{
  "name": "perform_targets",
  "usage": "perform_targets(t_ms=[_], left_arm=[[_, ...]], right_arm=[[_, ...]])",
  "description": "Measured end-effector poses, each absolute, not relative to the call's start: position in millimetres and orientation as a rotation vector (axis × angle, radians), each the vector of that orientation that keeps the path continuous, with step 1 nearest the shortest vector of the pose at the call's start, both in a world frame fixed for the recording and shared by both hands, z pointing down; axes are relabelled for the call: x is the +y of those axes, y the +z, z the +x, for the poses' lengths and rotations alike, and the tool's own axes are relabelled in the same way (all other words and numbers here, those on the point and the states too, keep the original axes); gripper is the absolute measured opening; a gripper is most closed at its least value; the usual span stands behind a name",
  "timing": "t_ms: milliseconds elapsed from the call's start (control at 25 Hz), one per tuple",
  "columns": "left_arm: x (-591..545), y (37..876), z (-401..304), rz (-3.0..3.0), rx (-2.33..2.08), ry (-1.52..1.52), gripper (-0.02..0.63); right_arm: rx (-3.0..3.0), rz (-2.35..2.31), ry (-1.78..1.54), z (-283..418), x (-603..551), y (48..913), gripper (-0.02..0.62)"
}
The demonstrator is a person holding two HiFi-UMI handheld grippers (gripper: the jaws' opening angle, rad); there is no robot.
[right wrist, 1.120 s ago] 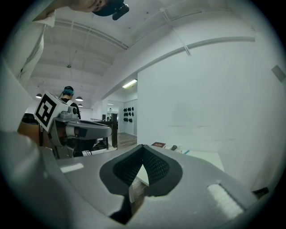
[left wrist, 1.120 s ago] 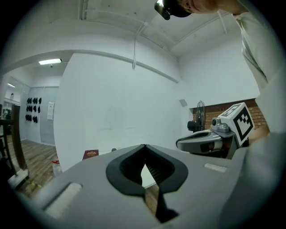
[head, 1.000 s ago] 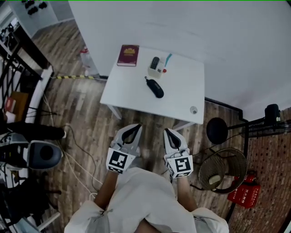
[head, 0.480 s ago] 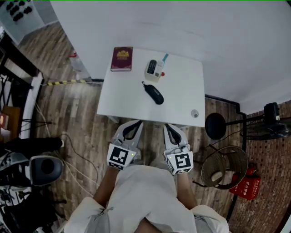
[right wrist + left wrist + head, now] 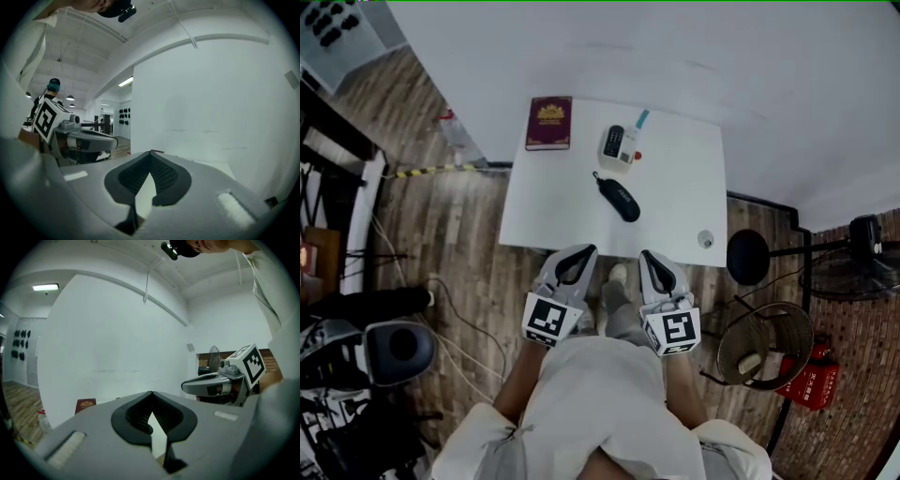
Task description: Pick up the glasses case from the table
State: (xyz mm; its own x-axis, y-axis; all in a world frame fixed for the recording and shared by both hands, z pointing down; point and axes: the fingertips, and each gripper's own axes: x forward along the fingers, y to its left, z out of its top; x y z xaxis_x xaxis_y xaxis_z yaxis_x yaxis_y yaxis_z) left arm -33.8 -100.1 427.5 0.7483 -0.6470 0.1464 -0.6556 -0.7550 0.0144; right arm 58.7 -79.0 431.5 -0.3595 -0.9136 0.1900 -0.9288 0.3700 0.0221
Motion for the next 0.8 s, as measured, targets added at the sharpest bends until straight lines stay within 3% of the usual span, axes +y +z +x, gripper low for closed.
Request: perform_targets(t_ms=[800], left_arm=[[-211.5,456.4,7.9,2.752,-1.217,0.29,0.018]], right_arm=[[-2.543,1.461,0.244,99.0,-202.9,464.5,0.003]])
